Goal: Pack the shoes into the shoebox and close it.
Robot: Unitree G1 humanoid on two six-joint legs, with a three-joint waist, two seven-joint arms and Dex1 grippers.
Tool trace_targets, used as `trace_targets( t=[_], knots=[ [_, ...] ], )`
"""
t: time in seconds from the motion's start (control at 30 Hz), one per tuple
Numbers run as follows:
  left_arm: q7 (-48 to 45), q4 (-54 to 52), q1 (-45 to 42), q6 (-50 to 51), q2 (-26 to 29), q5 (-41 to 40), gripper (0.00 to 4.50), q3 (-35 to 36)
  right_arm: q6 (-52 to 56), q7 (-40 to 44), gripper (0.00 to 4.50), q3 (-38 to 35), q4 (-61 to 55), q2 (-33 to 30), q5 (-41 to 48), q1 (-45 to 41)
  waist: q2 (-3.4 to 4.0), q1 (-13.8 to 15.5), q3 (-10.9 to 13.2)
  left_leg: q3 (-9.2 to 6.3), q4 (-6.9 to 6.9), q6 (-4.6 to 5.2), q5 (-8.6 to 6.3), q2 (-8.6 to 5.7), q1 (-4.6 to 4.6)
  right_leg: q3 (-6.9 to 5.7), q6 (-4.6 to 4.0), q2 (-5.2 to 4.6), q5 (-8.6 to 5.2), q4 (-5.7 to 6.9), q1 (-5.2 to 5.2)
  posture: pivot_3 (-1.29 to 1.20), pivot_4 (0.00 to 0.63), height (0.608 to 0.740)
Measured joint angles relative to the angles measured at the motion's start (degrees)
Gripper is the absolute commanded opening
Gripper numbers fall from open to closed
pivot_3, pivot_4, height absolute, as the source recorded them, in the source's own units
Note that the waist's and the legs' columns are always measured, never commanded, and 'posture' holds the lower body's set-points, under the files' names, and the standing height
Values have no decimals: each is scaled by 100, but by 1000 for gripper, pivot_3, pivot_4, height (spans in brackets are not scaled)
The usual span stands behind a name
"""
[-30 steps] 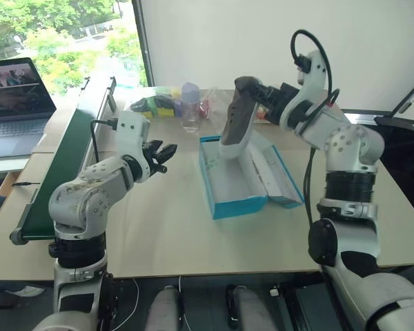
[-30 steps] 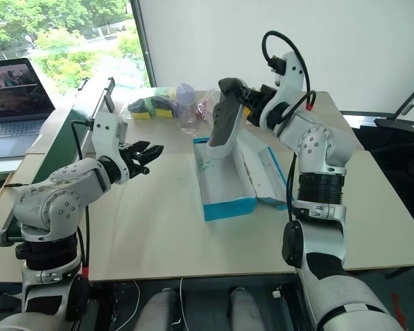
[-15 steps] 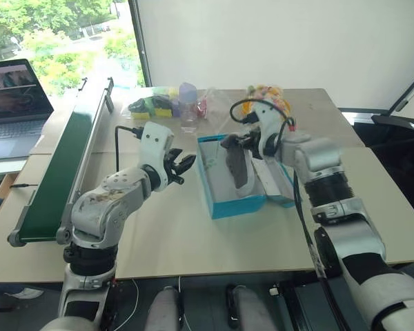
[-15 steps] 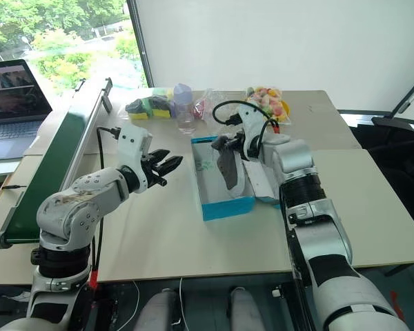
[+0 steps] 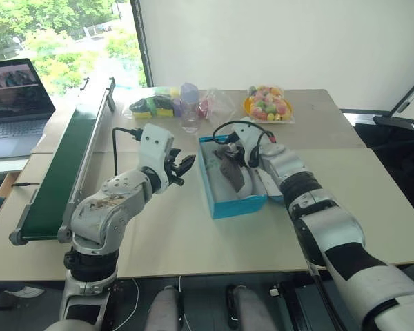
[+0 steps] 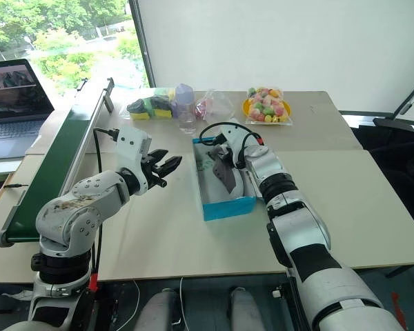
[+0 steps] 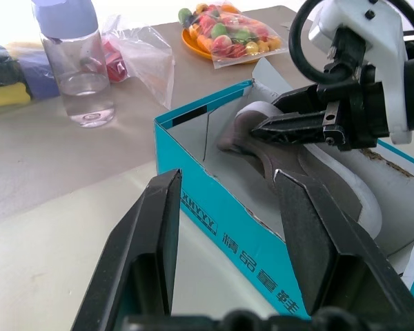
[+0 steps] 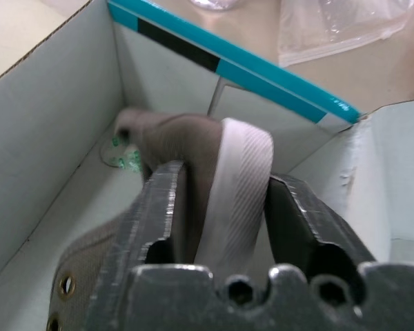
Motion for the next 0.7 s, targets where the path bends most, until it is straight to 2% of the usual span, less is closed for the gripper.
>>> trace_targets(
  t=[0.1,0.23,0.37,0.53,0.7],
  knots=[
    [12,0,-1,2,-1,-2,2274,0,-12,-39,4445,-37,-156,3,-74,1,0,-2,0,0,0,1,1,0,0,1,1,0,0,0,-1,0,150,740],
    [20,0,-8,5,-5,-6,2274,0,90,-63,4445,-50,-885,-6,-142,2,0,-5,0,0,0,0,0,1,0,0,1,1,0,1,-2,0,150,740],
    [23,0,-30,8,-7,-7,2274,-2,733,55,4445,-129,-2385,-31,-62,70,1,1,-1,-2,-1,-14,-8,1,0,-2,1,0,0,3,-1,0,150,740],
    [190,20,-65,9,197,153,2274,148,2172,795,4445,-787,-4240,-57,1166,404,1,30,-1,-6,0,-15,-9,2,0,-6,1,0,0,6,0,0,150,740],
    [569,237,17,-37,540,625,2274,662,2618,1827,4445,-855,-5327,-518,1960,1195,1,38,-1,0,1,-29,-17,-1,1,-10,-1,-7,-2,2,3,0,150,740]
  ],
)
